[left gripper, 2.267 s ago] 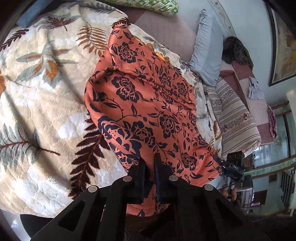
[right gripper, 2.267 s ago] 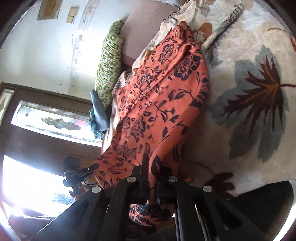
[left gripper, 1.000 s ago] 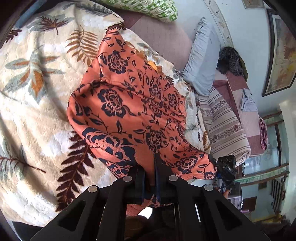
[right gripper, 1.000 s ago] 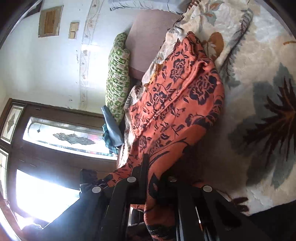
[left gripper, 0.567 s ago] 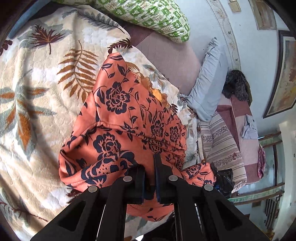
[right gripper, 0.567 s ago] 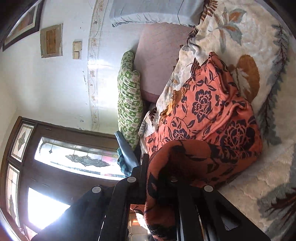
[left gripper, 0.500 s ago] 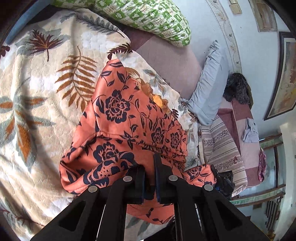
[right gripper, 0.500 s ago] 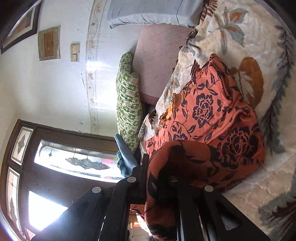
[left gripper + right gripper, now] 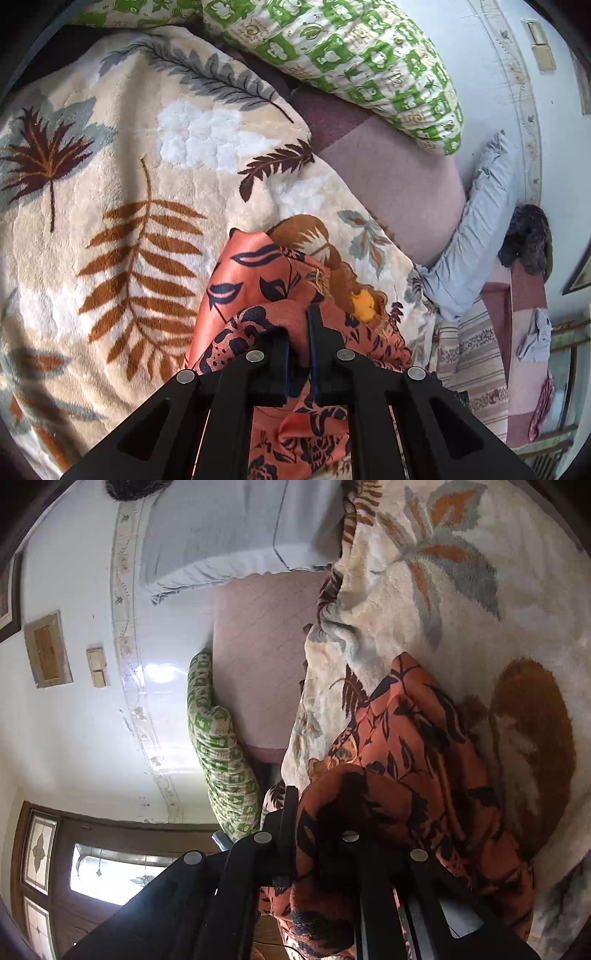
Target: Fold small clothes
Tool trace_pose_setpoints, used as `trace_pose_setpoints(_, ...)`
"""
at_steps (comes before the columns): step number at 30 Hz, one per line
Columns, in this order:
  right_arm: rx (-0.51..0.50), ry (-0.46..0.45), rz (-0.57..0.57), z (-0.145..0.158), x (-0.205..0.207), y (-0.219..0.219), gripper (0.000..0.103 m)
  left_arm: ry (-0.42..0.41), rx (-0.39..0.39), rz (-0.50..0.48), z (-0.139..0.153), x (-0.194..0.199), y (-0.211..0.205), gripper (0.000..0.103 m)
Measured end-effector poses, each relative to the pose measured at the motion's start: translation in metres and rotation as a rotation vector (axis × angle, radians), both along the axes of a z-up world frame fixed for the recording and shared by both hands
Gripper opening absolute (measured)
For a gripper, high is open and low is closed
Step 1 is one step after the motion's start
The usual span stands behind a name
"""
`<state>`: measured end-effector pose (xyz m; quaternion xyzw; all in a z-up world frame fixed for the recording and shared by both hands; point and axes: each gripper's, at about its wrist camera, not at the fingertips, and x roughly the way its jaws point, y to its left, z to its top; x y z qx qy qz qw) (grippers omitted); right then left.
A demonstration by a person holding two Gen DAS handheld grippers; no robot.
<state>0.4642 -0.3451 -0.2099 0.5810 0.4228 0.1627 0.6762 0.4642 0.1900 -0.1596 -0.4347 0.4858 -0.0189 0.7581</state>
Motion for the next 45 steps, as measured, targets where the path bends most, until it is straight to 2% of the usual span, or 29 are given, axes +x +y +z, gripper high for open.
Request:
trace_pose_setpoints(5, -0.037, 0.088, -0.036, -0.029, 0.028, -0.004, 0.009, 0.108, 0.029, 0.016, -0.032, 0.031, 0.0, 0.007)
trace_pose_setpoints(11, -0.074, 0.155, -0.028, -0.047, 0.044, -0.006, 0.014, 0.178, -0.065, 0.071, -0.058, 0.045, 0.011, 0.007)
trace_pose_setpoints(13, -0.056, 0.158, -0.025, -0.046, 0.045, -0.008, 0.021, 0.175, -0.093, 0.063, -0.055, 0.045, 0.014, 0.007)
trace_pose_setpoints(15, -0.046, 0.14, -0.033, -0.037, 0.042, -0.015, 0.035, 0.161, -0.117, 0.044, -0.05, 0.043, 0.02, 0.008)
trace_pose_setpoints(17, -0.031, 0.121, -0.058, -0.027, 0.038, -0.024, 0.041, 0.141, -0.138, 0.04, -0.042, 0.039, 0.026, 0.009)
trace_pose_setpoints(20, -0.032, 0.061, -0.103, -0.005, 0.028, -0.04, 0.048, 0.106, -0.147, 0.014, -0.027, 0.03, 0.029, 0.011)
trace_pose_setpoints(22, -0.058, 0.041, -0.074, 0.009, 0.021, -0.041, 0.05, 0.083, -0.122, 0.007, -0.016, 0.021, 0.031, 0.018)
trace_pose_setpoints(24, -0.084, 0.024, 0.015, 0.021, 0.014, -0.028, 0.054, 0.056, -0.088, 0.049, -0.004, 0.007, 0.037, 0.041)
trace_pose_setpoints(25, -0.095, 0.018, 0.07, 0.025, 0.009, -0.018, 0.054, 0.038, -0.095, 0.076, 0.0, 0.0, 0.041, 0.047)
trace_pose_setpoints(28, -0.104, 0.02, 0.218, 0.023, -0.01, 0.02, 0.058, 0.006, -0.147, 0.1, 0.005, -0.019, 0.045, 0.047)
trace_pose_setpoints(30, -0.093, 0.047, 0.297, 0.013, -0.023, 0.047, 0.059, 0.019, -0.109, 0.046, 0.003, -0.027, 0.03, 0.048)
trace_pose_setpoints(33, -0.095, 0.099, 0.386, -0.009, -0.035, 0.085, 0.059, 0.045, -0.1, -0.065, -0.007, -0.038, -0.001, 0.048)
trace_pose_setpoints(36, -0.083, 0.142, 0.386, -0.028, -0.038, 0.105, 0.059, 0.062, -0.097, -0.111, -0.016, -0.038, -0.021, 0.048)
trace_pose_setpoints(39, -0.045, 0.164, 0.32, -0.039, -0.035, 0.109, 0.059, 0.091, -0.118, -0.095, -0.031, -0.023, -0.029, 0.048)
trace_pose_setpoints(42, -0.016, 0.155, 0.252, -0.041, -0.024, 0.109, 0.058, 0.134, -0.112, -0.077, -0.047, -0.002, -0.032, 0.048)
trace_pose_setpoints(45, -0.037, 0.121, 0.241, -0.032, -0.008, 0.11, 0.055, 0.139, -0.077, -0.051, -0.049, 0.015, -0.029, 0.044)
